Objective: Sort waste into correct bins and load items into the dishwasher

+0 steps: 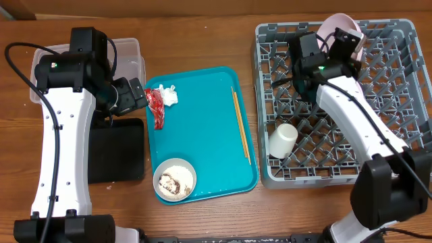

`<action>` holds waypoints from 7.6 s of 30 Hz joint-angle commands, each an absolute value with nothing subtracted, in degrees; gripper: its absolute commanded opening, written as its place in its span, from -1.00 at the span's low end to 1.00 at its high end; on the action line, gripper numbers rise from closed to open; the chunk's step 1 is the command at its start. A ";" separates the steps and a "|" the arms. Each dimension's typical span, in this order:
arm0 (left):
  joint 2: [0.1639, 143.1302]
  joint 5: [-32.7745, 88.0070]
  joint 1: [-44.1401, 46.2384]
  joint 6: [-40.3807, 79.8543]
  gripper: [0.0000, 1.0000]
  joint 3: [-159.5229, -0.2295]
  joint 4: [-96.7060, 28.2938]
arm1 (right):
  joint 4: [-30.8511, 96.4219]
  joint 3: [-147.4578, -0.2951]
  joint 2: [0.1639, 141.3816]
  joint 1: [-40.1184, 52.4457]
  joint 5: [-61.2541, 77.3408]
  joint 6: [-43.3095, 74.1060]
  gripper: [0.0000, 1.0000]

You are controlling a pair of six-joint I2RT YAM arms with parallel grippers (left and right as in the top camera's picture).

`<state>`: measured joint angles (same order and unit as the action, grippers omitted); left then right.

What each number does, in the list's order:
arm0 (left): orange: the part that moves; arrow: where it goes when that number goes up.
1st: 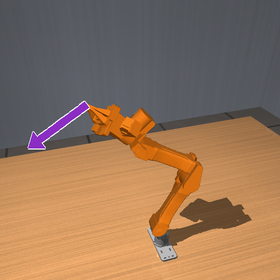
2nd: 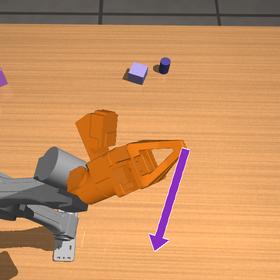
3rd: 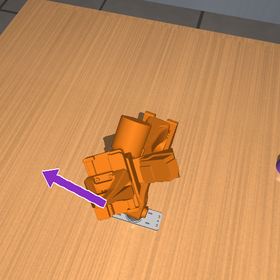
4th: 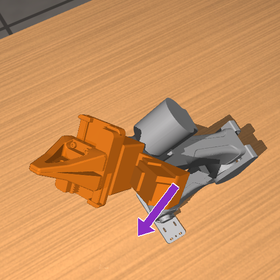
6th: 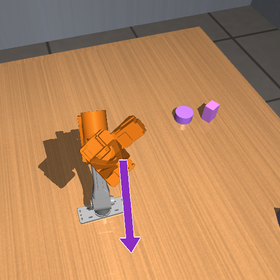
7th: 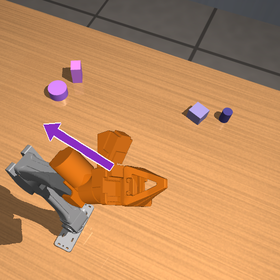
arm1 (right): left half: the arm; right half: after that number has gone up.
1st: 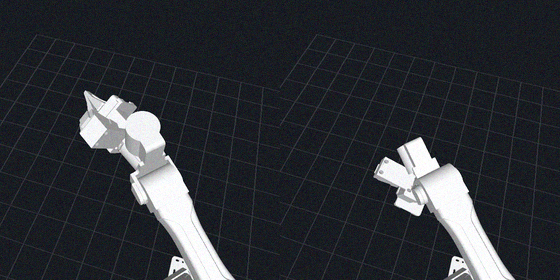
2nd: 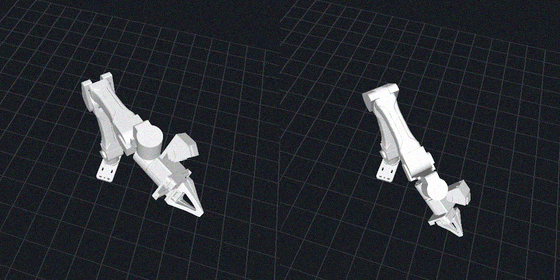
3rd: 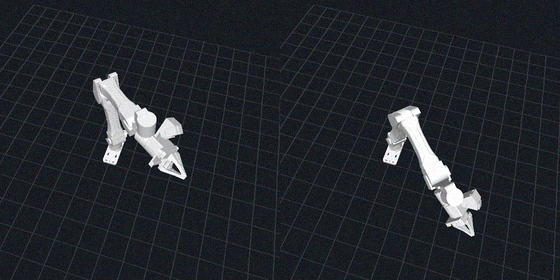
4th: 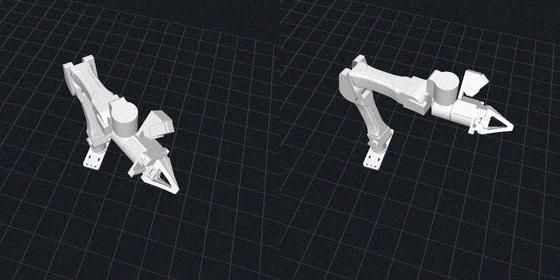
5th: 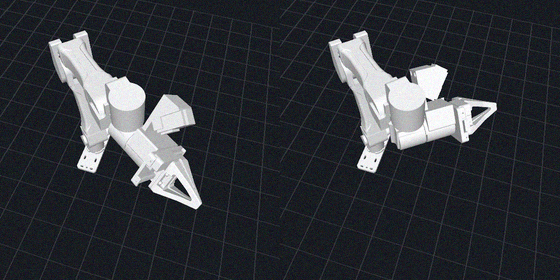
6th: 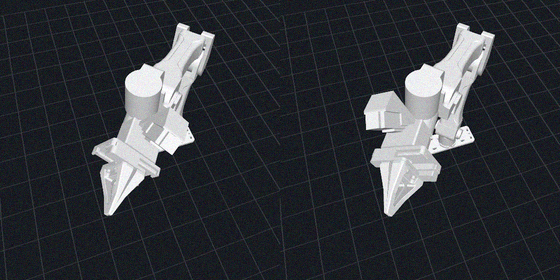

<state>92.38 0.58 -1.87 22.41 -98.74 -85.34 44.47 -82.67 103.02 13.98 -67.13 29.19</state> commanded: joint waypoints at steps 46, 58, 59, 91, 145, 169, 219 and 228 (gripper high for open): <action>92.60 -0.21 -1.85 23.35 1.00 -99.48 -85.23 | 51.33 -81.36 86.26 36.03 -12.91 19.42 0.26; 92.60 -0.21 -1.85 23.35 1.00 -99.48 -85.23 | 57.17 -81.32 101.97 38.98 -2.52 16.64 -0.23; 92.60 -0.21 -1.85 23.35 1.00 -99.48 -85.21 | 57.10 -81.32 103.37 39.33 -2.26 15.79 -0.29; 92.60 -0.21 -1.85 23.35 1.00 -99.48 -85.23 | 48.07 -81.32 117.40 39.72 -10.72 13.15 -0.18; 92.60 -0.21 -1.85 23.35 1.00 -99.48 -85.23 | 49.52 -85.17 119.37 41.41 -12.19 10.41 -0.42; 92.60 -0.21 -1.85 23.35 1.00 -99.48 -85.23 | 45.89 -81.47 112.25 40.77 -11.51 10.04 -0.53; 92.60 -0.21 -1.85 23.35 0.99 -99.48 -85.23 | 43.53 -81.89 115.33 39.72 -16.25 10.48 -0.29; 92.60 -0.21 -1.85 23.35 1.00 -99.48 -85.23 | 38.35 -76.12 115.44 39.48 -14.26 10.50 -0.24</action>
<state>92.38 0.58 -1.87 22.41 -98.74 -85.34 38.15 -77.38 116.68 40.05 -15.66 10.48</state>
